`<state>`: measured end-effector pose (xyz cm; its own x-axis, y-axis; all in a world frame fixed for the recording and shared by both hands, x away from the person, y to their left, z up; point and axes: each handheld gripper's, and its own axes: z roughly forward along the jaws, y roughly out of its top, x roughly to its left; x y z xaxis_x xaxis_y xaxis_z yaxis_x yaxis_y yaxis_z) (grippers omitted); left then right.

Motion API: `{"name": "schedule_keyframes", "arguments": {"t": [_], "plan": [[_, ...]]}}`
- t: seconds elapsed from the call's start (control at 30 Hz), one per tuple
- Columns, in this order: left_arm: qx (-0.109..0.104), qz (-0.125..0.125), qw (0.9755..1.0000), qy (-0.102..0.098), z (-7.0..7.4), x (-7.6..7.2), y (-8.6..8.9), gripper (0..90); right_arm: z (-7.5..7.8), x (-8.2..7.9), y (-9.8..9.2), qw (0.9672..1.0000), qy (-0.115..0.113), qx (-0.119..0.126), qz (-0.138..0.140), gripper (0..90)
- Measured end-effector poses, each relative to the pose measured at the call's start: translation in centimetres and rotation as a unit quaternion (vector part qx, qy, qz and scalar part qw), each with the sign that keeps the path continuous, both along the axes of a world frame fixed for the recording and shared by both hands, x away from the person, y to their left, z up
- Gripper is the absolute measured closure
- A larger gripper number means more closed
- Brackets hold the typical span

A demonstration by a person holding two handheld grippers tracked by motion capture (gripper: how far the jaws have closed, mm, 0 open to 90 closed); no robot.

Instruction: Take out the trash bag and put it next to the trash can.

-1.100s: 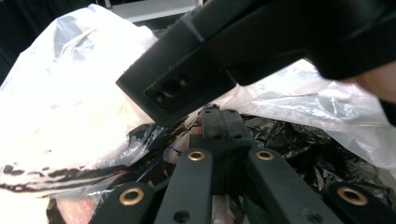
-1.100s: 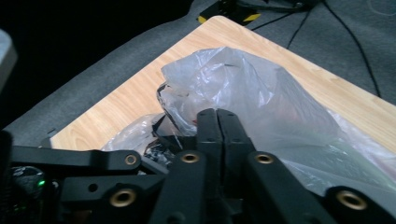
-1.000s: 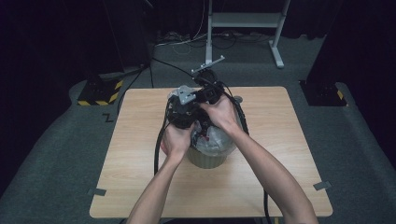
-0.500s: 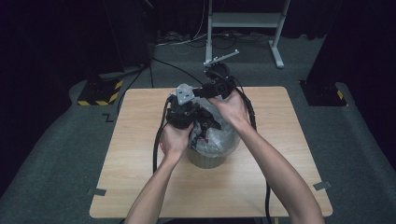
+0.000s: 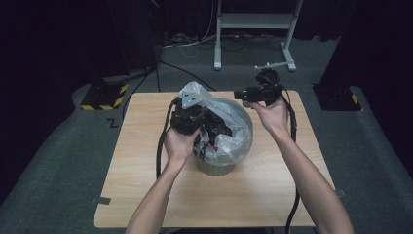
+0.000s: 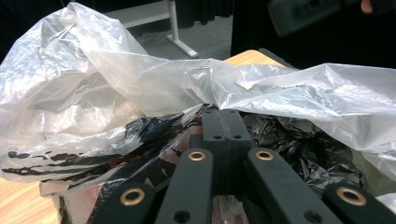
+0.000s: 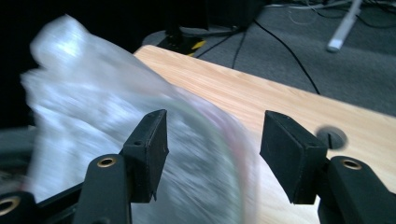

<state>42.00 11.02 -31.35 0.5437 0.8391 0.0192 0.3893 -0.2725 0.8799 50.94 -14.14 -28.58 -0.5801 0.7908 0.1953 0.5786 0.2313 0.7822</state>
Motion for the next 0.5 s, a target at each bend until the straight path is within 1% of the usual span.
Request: {"name": "schedule_keyframes", "arguments": {"t": [0.07,0.13,0.23,0.3,0.33,0.4,0.43,0.5], "plan": [[-0.005,-0.003,1.0000,0.001,0.2,-0.1,0.1,90.0,-0.7,0.1,-0.9,1.0000,0.001,-0.001,-0.008,41.0],[-0.006,-0.007,1.0000,-0.001,0.4,-0.2,0.3,90.0,-1.8,0.0,-2.2,0.9998,0.003,0.002,-0.020,41.1],[-0.009,-0.010,0.9999,-0.004,0.8,-0.4,0.5,90.0,-3.2,-0.1,-3.6,0.9995,0.002,0.006,-0.032,41.3],[-0.015,-0.013,0.9998,-0.006,1.0,-0.6,0.5,90.0,-4.4,-0.2,-4.3,0.9992,0.003,0.002,-0.040,41.5],[-0.016,-0.015,0.9997,-0.007,1.2,-0.7,0.6,90.0,-5.0,-0.3,-4.6,0.9991,0.001,-0.001,-0.043,41.7],[-0.022,-0.018,0.9996,-0.009,1.4,-0.7,0.6,90.0,-6.6,-0.4,-5.3,0.9986,0.008,0.002,-0.051,41.9],[-0.023,-0.020,0.9995,-0.009,1.5,-0.8,0.6,90.0,-7.2,-0.5,-5.5,0.9985,0.011,0.002,-0.054,41.9],[-0.029,-0.025,0.9992,-0.009,1.6,-0.8,0.6,90.0,-9.0,-0.6,-6.0,0.9978,0.013,-0.005,-0.065,41.9]]}}
